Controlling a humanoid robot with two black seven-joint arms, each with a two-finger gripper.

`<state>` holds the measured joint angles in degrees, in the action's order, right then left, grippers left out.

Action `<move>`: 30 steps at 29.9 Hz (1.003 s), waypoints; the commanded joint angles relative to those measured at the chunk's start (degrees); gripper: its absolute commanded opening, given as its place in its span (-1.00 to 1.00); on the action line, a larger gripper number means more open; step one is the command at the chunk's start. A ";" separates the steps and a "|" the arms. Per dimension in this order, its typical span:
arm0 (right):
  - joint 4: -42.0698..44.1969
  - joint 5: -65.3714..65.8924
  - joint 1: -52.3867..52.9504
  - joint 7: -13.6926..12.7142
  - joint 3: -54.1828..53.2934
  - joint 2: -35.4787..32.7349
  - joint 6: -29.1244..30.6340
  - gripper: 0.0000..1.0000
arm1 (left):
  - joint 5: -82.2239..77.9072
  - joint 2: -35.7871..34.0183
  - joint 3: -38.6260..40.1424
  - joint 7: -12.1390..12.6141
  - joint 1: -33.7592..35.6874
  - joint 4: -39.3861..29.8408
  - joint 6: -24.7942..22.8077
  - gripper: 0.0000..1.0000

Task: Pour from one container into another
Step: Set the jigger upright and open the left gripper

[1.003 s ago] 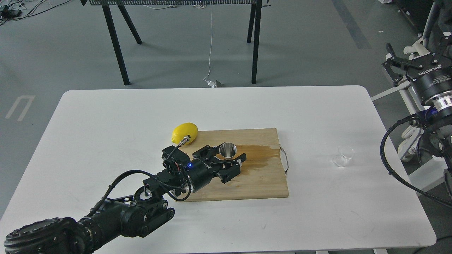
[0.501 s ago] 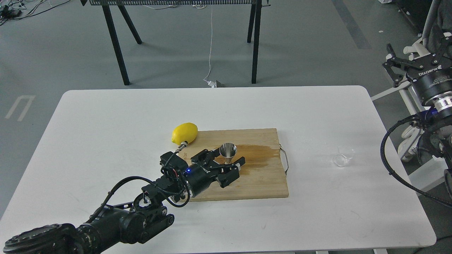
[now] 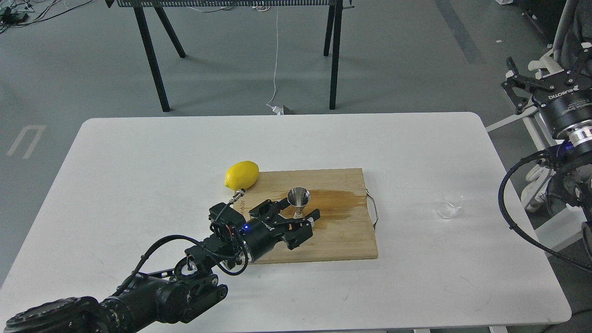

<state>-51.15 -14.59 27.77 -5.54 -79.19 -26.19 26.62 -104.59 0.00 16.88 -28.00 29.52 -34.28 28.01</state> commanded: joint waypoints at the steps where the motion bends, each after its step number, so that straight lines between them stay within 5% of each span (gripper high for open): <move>1: 0.09 0.00 0.00 0.00 0.00 0.00 0.02 0.98 | 0.00 0.00 0.09 0.00 -0.26 0.00 -0.01 0.84; 30: 0.00 0.00 -0.44 0.00 0.00 0.09 0.10 0.98 | 0.18 -3.34 0.44 0.00 -1.66 -0.26 -0.01 0.84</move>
<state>-51.14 -14.61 27.36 -5.53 -79.19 -26.11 26.64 -104.48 -2.70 17.32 -28.00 27.86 -34.55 28.00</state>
